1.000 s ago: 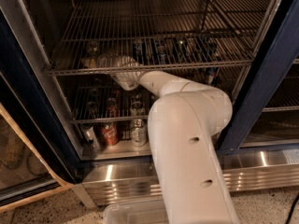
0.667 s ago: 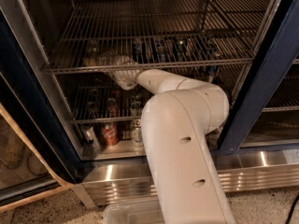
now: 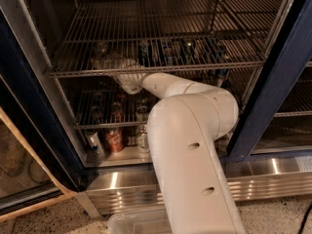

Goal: Pick 7up can from middle shelf of fridge

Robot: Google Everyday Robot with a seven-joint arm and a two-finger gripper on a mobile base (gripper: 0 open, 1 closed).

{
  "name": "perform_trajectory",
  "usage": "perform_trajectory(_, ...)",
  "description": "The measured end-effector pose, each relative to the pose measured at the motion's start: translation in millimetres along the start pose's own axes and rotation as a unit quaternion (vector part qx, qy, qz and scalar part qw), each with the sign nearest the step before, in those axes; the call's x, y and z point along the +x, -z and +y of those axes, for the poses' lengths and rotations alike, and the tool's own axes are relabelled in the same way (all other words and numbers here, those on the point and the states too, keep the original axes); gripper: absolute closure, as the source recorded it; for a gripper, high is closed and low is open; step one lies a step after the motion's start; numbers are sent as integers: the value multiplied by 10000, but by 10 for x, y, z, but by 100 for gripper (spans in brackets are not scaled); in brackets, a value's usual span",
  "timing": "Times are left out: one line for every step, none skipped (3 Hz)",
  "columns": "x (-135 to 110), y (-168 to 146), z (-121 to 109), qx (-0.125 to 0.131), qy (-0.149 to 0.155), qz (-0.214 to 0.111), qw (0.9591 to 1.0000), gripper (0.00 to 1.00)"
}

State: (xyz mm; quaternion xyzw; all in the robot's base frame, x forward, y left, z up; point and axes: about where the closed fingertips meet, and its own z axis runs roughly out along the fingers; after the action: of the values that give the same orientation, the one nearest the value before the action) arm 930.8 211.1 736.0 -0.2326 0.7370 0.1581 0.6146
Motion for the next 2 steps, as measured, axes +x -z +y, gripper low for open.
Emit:
perform_trajectory(0,0,1,0,0,0,10000,61)
perform_trajectory(0,0,1,0,0,0,10000,84)
